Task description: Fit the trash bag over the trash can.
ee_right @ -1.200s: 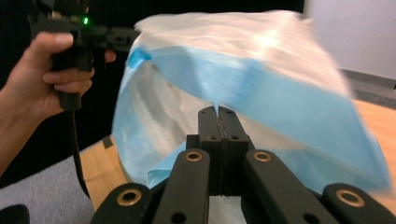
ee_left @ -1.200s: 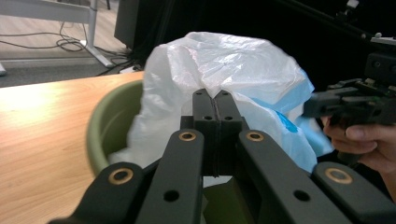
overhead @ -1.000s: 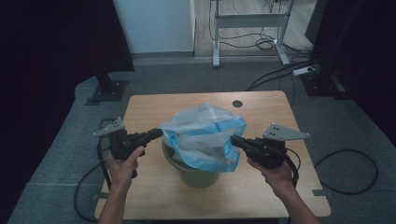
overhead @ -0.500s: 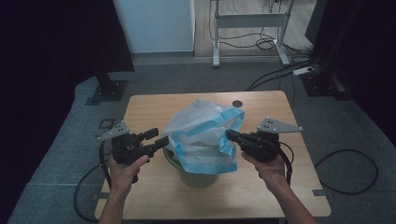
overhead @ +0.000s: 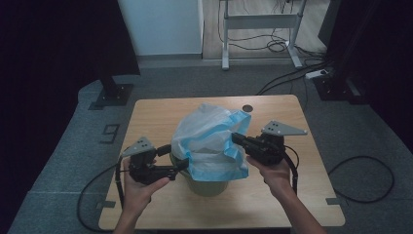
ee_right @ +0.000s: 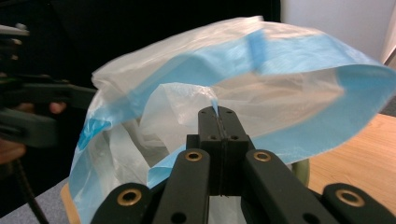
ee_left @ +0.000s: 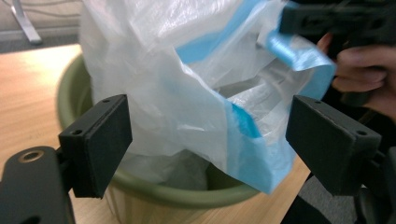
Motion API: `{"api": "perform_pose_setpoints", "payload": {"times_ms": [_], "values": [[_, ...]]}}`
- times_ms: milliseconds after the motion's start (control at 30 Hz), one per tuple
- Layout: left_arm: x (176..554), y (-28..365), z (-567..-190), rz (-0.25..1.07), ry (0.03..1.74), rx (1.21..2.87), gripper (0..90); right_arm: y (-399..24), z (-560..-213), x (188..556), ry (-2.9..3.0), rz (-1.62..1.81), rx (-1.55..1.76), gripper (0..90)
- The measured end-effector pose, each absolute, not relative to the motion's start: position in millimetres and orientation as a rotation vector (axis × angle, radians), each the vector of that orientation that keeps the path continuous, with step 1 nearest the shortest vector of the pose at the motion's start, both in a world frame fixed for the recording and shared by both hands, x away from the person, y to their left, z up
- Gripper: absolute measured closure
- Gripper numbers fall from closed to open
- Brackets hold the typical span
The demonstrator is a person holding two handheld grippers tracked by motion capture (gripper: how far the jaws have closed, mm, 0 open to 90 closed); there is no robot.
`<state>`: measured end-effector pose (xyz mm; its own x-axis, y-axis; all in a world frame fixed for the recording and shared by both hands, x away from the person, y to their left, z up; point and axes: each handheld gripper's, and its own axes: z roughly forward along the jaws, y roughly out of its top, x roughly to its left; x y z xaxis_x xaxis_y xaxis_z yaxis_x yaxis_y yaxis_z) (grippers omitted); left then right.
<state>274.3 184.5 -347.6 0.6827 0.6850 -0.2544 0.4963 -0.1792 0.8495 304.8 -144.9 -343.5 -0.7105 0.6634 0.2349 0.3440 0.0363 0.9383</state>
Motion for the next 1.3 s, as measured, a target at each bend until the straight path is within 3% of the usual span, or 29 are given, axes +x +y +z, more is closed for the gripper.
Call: {"api": "perform_pose_setpoints", "payload": {"times_ms": [133,200,367,500,533,900,1300], "values": [[282.2,175.2,-356.8,0.239,0.964,1.863,15.8,-146.4,-344.5,302.6,2.052,1.737,1.025,89.1],[285.0,172.4,-360.3,0.251,0.964,1.871,22.8,-148.3,-345.3,301.1,2.054,1.738,1.023,89.1],[286.6,170.7,-363.6,0.272,0.921,1.877,54.3,-154.3,-347.7,299.0,2.045,1.749,1.030,89.1],[289.7,174.7,-364.2,0.187,0.832,1.893,86.2,-158.4,-347.6,298.3,2.038,1.749,1.036,89.1],[290.7,177.0,-364.0,0.165,0.815,1.889,89.2,-159.0,-347.6,298.2,2.039,1.748,1.036,89.1],[297.1,225.6,-352.6,0.094,0.807,1.789,90.0,-186.5,-353.7,301.1,2.021,1.694,1.100,89.1],[292.7,257.0,-363.0,0.132,0.839,1.806,90.0,-209.1,-376.6,302.3,2.043,1.608,1.177,89.1]]}}
